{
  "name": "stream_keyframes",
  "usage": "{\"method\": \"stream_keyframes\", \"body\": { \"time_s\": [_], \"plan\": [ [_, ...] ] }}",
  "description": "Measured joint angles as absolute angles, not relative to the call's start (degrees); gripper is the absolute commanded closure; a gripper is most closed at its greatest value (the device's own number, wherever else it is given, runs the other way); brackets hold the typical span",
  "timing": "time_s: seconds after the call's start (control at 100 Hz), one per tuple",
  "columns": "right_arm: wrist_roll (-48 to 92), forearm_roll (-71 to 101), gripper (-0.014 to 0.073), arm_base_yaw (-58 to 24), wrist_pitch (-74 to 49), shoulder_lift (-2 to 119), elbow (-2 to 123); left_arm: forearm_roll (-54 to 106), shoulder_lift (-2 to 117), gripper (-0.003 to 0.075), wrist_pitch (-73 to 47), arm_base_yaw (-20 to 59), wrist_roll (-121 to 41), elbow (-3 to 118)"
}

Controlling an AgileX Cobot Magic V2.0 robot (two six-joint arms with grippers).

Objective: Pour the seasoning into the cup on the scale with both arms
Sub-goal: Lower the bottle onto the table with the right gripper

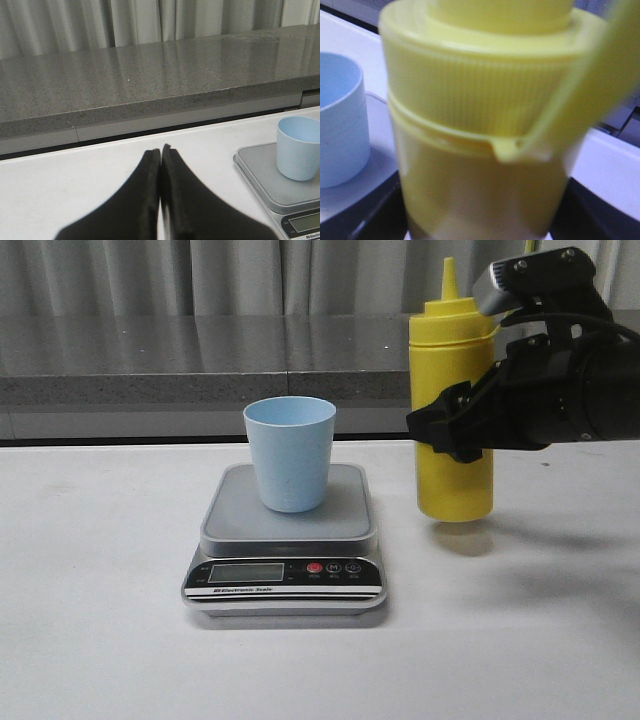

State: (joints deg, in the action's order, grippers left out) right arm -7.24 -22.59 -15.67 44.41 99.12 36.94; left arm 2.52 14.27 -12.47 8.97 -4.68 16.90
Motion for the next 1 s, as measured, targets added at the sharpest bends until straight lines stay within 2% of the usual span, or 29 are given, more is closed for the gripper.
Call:
{"method": "stream_keyframes", "body": {
  "time_s": [0.38, 0.45, 0.6, 0.7, 1.0],
  "plan": [
    [-6.4, -19.6, 0.0246, -15.6, 46.0, 103.4, 36.9, 2.5, 14.3, 0.074, -12.5, 9.0, -4.7, 16.9],
    [-6.4, -19.6, 0.0206, -15.6, 46.2, 103.4, 36.9, 2.5, 14.3, 0.074, -12.5, 9.0, -4.7, 16.9],
    [-6.3, -19.6, 0.0033, -15.6, 46.3, 103.5, 36.9, 2.5, 14.3, 0.074, -12.5, 9.0, -4.7, 16.9],
    [-6.3, -19.6, -0.0044, -15.6, 46.4, 103.5, 36.9, 2.5, 14.3, 0.074, -12.5, 9.0, -4.6, 16.9],
    [-6.3, -19.6, -0.0053, -15.6, 46.4, 103.5, 36.9, 2.5, 14.3, 0.074, -12.5, 9.0, -4.6, 16.9]
  ]
}}
